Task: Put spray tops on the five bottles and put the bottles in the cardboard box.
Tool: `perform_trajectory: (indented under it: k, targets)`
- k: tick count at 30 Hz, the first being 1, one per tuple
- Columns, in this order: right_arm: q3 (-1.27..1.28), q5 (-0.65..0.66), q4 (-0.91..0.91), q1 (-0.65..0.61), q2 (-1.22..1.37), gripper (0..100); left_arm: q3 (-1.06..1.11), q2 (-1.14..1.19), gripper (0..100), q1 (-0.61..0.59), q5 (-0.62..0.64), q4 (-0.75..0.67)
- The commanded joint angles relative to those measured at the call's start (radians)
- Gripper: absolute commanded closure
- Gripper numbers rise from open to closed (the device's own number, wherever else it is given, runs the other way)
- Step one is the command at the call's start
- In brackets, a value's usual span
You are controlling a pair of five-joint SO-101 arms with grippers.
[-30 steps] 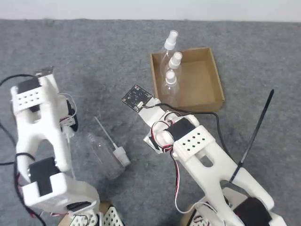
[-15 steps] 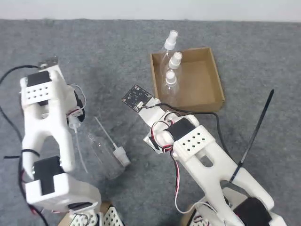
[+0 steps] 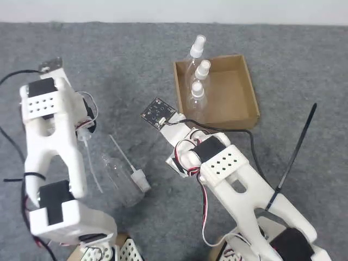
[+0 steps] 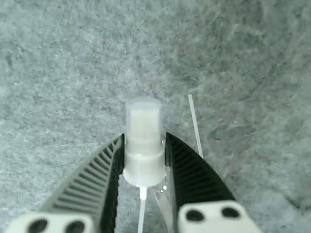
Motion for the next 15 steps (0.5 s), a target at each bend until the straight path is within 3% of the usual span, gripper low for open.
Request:
perform_trajectory:
  k: [1,15]
  targets:
    - [-0.012,0.015,-0.018,0.013,-0.051,87.3,-0.047,-0.051,99,0.008,0.008,-0.009]
    - [-0.012,0.015,-0.018,0.013,-0.051,87.3,-0.041,-0.256,99,0.008,0.009,0.032]
